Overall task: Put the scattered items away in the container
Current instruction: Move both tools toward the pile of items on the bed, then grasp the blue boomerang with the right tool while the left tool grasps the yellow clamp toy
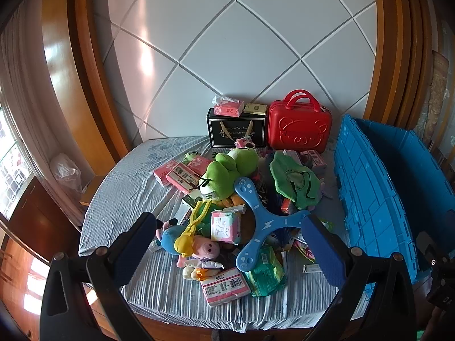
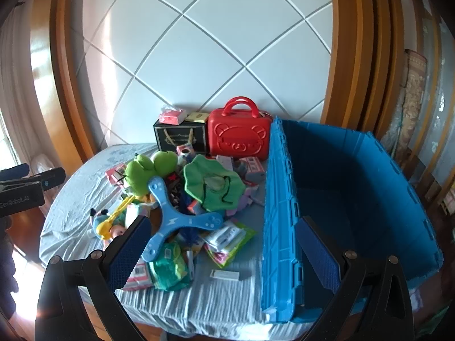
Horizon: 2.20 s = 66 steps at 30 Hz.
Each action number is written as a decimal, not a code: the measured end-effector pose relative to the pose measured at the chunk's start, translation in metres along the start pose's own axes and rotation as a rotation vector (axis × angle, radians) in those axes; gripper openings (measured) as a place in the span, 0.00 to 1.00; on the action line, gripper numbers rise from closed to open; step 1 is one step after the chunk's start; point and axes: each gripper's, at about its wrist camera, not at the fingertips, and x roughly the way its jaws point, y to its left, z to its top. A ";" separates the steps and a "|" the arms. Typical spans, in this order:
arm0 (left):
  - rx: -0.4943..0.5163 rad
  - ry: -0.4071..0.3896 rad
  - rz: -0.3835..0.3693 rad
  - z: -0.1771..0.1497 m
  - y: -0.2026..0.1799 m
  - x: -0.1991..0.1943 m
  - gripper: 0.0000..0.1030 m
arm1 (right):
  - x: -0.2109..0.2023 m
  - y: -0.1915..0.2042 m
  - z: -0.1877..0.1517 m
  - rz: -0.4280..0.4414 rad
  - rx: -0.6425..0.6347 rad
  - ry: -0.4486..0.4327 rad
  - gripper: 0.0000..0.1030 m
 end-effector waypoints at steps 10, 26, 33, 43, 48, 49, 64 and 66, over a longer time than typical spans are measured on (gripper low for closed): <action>-0.054 0.089 -0.015 -0.023 0.037 0.034 1.00 | 0.016 0.013 -0.006 0.054 -0.009 0.032 1.00; -0.012 0.148 -0.058 -0.016 0.095 0.100 1.00 | 0.056 0.084 -0.002 0.037 -0.031 0.072 1.00; 0.022 0.170 -0.076 -0.014 0.116 0.125 1.00 | 0.069 0.105 -0.002 0.006 -0.011 0.087 1.00; 0.030 0.220 -0.114 -0.036 0.146 0.173 1.00 | 0.103 0.131 -0.012 -0.045 -0.013 0.125 1.00; -0.025 0.309 -0.151 -0.058 0.155 0.209 1.00 | 0.134 0.132 -0.030 -0.018 0.026 0.217 1.00; -0.022 0.316 -0.153 -0.062 0.154 0.214 1.00 | 0.141 0.130 -0.033 -0.017 0.032 0.225 1.00; -0.007 0.410 -0.131 -0.112 0.141 0.302 1.00 | 0.254 0.122 -0.070 0.035 0.001 0.313 1.00; 0.007 0.406 -0.130 -0.110 0.141 0.321 1.00 | 0.269 0.120 -0.076 0.039 0.008 0.339 1.00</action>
